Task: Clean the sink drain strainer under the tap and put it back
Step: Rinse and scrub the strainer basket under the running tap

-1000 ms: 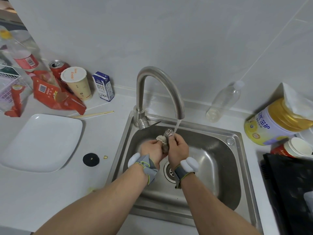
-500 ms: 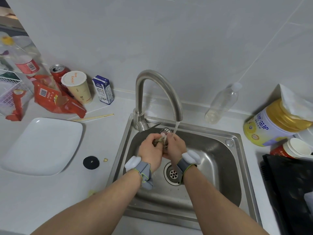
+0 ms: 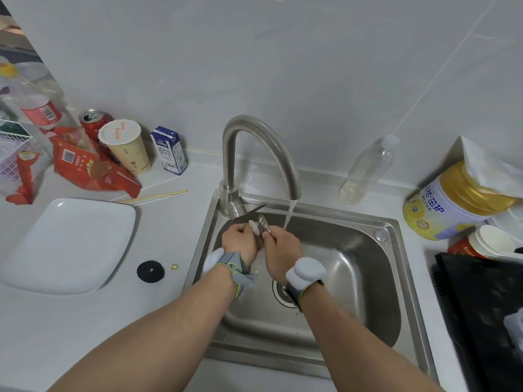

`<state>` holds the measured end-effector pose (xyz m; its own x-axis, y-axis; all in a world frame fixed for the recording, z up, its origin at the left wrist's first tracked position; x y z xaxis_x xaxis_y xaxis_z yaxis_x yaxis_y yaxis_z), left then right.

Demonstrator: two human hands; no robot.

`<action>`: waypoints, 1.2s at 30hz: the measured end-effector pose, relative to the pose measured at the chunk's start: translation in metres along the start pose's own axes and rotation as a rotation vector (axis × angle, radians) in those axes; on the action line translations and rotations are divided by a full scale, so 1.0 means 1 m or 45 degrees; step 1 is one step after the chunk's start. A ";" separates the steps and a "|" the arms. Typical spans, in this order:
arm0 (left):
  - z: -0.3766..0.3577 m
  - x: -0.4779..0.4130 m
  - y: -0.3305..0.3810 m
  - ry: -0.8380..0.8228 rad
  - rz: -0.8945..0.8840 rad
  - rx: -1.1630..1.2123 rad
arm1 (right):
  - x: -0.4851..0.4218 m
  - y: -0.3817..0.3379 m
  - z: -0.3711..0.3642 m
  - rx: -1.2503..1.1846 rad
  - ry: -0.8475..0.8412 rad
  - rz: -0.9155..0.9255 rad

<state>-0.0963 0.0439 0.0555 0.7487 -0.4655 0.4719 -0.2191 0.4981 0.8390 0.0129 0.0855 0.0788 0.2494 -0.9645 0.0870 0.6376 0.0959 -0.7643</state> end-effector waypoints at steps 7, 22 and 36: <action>-0.010 0.024 -0.024 -0.251 0.313 0.376 | -0.002 -0.004 0.002 -0.061 0.001 0.113; -0.001 0.009 -0.008 -0.222 -0.332 -0.165 | -0.002 0.021 0.020 -0.222 0.091 -0.162; -0.010 0.011 0.014 -0.052 -1.013 -0.587 | -0.008 0.025 0.017 0.320 -0.087 -0.214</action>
<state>-0.0845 0.0533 0.0695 0.5470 -0.8173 -0.1815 0.6288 0.2580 0.7335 0.0389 0.1001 0.0697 0.1678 -0.9541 0.2480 0.8323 0.0022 -0.5544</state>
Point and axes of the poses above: each hand's wrist, its own x-axis away from the middle knuckle, its own z-axis out of the back of the hand, y = z × x, the point moved 6 cm from there along -x, towards the middle knuckle, and after that the axes turned 10 degrees about y, right-handed, at the moved point
